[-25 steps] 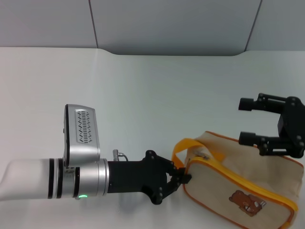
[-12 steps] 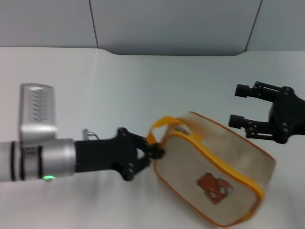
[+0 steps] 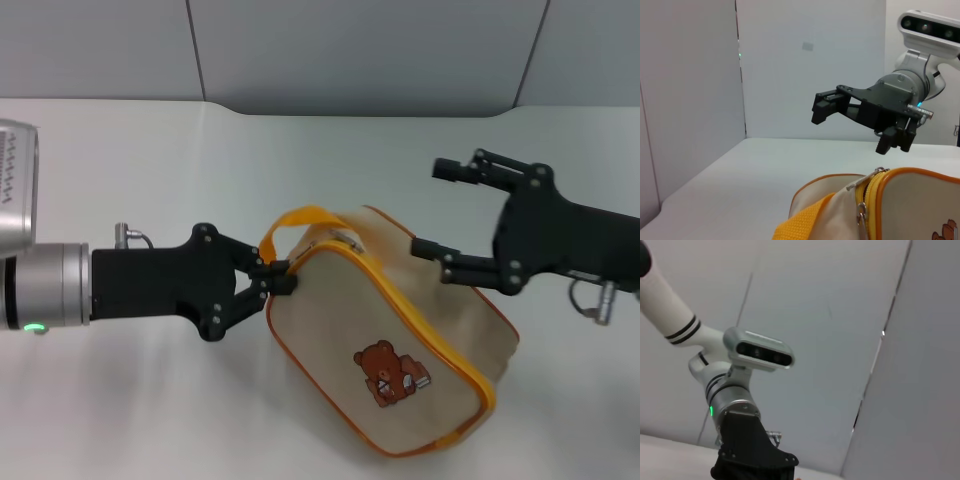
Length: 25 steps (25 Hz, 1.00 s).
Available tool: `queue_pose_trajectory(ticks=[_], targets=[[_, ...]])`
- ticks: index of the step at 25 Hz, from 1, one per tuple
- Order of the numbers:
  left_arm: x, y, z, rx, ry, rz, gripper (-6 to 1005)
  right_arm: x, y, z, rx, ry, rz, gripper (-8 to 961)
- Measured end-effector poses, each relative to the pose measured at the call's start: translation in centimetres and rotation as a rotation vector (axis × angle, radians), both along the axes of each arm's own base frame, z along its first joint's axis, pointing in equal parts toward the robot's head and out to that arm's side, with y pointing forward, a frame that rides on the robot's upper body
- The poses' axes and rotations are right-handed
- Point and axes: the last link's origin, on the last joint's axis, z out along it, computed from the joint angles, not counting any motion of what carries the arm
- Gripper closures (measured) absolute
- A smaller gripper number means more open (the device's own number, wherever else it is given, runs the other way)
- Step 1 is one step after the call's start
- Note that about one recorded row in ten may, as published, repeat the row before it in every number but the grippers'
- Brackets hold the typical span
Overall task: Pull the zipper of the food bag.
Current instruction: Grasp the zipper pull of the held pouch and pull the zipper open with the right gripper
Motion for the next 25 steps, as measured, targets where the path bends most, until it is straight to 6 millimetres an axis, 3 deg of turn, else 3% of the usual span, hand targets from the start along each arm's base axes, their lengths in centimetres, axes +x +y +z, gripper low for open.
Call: queue_pose_trajectory(ticks=[5,10,16,25], targets=[[0.7,0.5,0.0,-0.009,0.009,-0.016,932,-0.7,0.3,-1.0,0.12,0.007,0.083,212],[1.1,0.6,0.1,-0.015,0.008,-0.022,934,-0.9,0.5,-2.2,0.244,0.002,0.129,459],[1.2,0.8,0.3,-0.011,0.005,-0.02,934,-1.1,0.7,-3.4,0.208,-0.062,0.156,671],[1.5,1.2,0.5,-0.009,0.015,-0.02,935,-1.0,0.1,-4.4,0.167,-0.1,0.179,717]])
